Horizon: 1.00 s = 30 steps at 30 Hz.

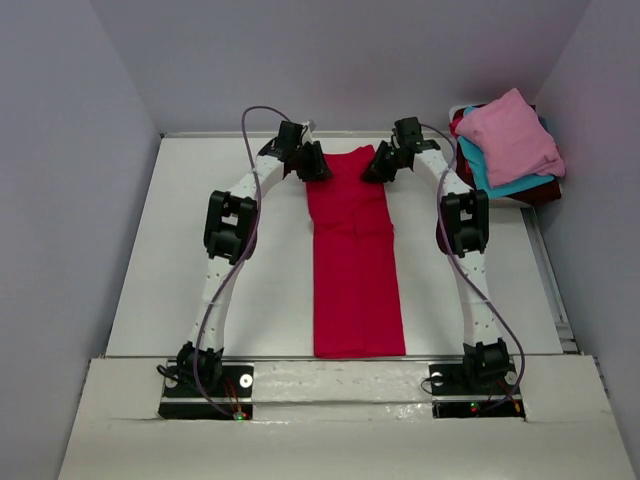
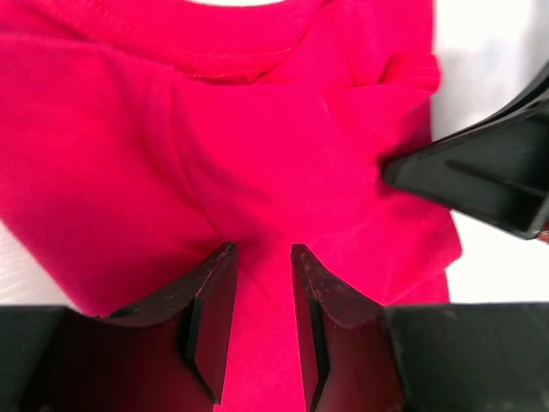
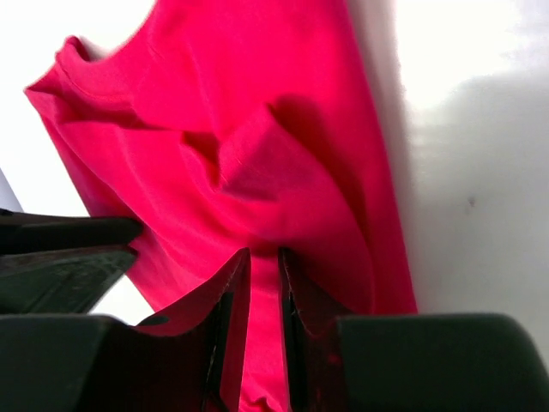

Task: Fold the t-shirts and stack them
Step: Fold the tshirt

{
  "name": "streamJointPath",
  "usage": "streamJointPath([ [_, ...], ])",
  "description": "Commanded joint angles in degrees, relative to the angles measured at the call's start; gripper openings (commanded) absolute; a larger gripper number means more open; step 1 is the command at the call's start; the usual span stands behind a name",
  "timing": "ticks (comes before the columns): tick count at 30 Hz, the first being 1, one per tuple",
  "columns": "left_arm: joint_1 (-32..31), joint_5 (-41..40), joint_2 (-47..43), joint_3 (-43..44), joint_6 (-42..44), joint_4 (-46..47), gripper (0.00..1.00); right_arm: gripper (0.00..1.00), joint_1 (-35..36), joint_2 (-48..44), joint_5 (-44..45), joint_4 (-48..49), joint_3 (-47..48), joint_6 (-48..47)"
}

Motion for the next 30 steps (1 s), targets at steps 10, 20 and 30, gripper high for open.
streamJointPath([
  [10,1.84,-7.08,8.23,13.16,-2.45,-1.6,0.45,0.28,0.44,6.83,-0.17,4.03,8.11,-0.43],
  [20,5.18,-4.71,12.8,15.98,-6.84,6.67,0.45,0.31,-2.02,10.17,1.85,10.79,11.1,2.56],
  [30,8.17,-1.01,16.15,18.09,-12.56,15.89,0.46,0.36,-3.16,12.02,4.05,18.88,13.21,3.09],
])
